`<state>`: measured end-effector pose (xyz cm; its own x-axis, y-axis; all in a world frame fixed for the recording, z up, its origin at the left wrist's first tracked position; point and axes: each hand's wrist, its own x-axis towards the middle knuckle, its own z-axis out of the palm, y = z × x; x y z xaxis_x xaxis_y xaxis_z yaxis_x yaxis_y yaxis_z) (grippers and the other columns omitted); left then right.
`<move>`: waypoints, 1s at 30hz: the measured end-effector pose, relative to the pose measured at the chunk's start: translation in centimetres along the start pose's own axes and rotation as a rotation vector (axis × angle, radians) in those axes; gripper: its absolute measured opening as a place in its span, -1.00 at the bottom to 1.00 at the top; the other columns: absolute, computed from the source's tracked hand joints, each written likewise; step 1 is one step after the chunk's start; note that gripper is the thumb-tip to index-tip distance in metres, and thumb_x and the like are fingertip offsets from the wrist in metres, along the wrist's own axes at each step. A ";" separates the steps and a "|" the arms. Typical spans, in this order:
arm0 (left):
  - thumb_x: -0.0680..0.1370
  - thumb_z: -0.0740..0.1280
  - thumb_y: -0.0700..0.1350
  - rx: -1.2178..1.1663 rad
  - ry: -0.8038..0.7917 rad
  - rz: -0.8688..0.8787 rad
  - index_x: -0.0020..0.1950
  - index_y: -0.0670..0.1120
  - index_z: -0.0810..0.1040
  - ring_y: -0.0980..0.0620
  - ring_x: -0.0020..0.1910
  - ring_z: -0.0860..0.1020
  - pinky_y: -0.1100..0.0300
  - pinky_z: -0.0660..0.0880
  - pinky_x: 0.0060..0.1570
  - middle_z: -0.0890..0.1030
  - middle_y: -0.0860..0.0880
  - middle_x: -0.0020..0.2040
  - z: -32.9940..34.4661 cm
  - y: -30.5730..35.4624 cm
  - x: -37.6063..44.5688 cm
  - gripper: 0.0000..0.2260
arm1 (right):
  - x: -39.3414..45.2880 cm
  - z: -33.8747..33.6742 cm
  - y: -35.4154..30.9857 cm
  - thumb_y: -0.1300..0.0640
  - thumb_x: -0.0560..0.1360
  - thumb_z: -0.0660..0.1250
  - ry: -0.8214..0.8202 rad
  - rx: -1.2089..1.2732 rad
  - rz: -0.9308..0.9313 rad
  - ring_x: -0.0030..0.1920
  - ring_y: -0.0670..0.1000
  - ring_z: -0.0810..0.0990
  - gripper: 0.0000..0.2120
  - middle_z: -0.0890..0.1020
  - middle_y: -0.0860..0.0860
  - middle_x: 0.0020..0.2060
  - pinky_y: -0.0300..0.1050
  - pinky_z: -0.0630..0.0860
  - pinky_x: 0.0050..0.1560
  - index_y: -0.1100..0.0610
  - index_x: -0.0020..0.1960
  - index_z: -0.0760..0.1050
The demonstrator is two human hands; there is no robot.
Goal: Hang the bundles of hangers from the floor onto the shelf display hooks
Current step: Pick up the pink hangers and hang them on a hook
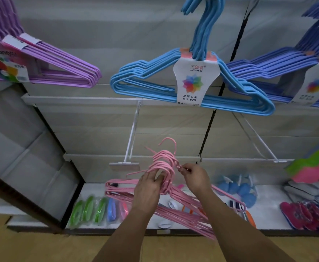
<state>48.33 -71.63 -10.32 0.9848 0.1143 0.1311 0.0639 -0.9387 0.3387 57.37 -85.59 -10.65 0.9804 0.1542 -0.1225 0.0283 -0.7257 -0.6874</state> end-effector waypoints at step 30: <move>0.05 0.35 -0.24 0.087 -0.086 0.167 -0.28 -0.01 0.64 0.04 -0.35 0.63 0.05 0.64 -0.21 0.64 0.03 -0.35 3.0 -4.0 -1.3 -0.70 | 1.2 -1.2 -0.3 0.03 0.54 0.31 -0.069 -0.109 -0.055 -0.10 0.09 0.61 -0.82 0.67 0.03 -0.15 -0.09 0.50 -0.11 0.04 0.05 0.64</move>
<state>47.24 -69.01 -14.63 0.9928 -0.0704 0.0971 -0.0917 -0.9672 0.2367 58.82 -86.02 -9.74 0.9611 0.2392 -0.1380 0.1067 -0.7825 -0.6134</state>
